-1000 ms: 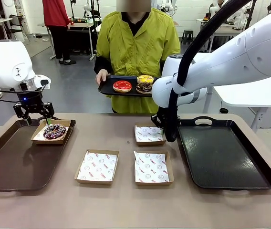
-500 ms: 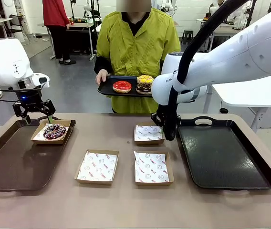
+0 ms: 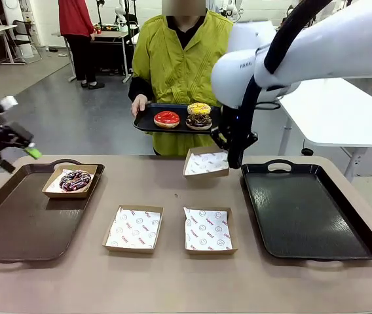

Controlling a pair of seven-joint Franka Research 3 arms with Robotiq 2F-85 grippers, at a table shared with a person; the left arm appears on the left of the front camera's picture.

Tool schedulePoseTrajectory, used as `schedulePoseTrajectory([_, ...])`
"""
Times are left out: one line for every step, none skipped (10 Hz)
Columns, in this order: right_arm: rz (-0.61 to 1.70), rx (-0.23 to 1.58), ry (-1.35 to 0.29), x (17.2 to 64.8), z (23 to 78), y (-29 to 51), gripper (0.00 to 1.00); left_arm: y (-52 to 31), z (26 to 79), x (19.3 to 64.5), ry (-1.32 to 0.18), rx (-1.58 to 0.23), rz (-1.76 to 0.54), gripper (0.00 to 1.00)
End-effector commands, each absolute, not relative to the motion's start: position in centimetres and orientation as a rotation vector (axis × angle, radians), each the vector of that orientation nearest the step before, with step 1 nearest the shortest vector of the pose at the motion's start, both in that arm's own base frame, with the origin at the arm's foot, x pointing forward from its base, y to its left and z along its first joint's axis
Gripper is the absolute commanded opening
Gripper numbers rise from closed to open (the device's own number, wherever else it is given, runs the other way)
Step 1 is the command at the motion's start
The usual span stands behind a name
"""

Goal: Individually package the donuts and arrange them on the tray.
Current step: Place the picked Paper togo box on the Handle tray while simultaneously picking up another Paper togo box from the table with the other hand.

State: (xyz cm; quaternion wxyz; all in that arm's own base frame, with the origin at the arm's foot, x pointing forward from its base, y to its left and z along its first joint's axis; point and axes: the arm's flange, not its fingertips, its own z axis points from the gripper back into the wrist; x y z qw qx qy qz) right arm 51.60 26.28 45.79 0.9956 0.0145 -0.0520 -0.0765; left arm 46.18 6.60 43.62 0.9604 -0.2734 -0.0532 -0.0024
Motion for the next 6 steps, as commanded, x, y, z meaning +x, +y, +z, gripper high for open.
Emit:
schedulePoseTrajectory([-0.111, -0.001, -0.143, 50.7, 48.4, 26.9, 0.00, 9.3, 43.2, 42.6, -0.123, -0.703, -0.052, 1.00])
schedulePoseTrajectory([-0.080, -0.020, -0.142, 50.8, 50.1, 27.5, 0.00, 10.5, 43.2, 41.2, -0.123, -0.763, -0.067, 1.00])
schedulePoseTrajectory([-0.058, -0.028, -0.139, 51.2, 51.4, 27.9, 0.00, 11.9, 43.0, 39.8, -0.133, -0.830, -0.059, 1.00])
schedulePoseTrajectory([-0.051, -0.028, -0.134, 51.7, 52.3, 28.2, 0.00, 13.9, 42.6, 38.7, -0.149, -0.910, -0.017, 1.00])
schedulePoseTrajectory([-0.049, -0.027, -0.127, 52.4, 52.6, 28.3, 0.00, 16.3, 42.0, 37.8, -0.168, -1.002, 0.038, 1.00])
schedulePoseTrajectory([-0.047, -0.026, -0.122, 53.1, 52.5, 28.4, 0.00, 18.2, 41.4, 37.3, -0.178, -1.077, 0.090, 1.00])
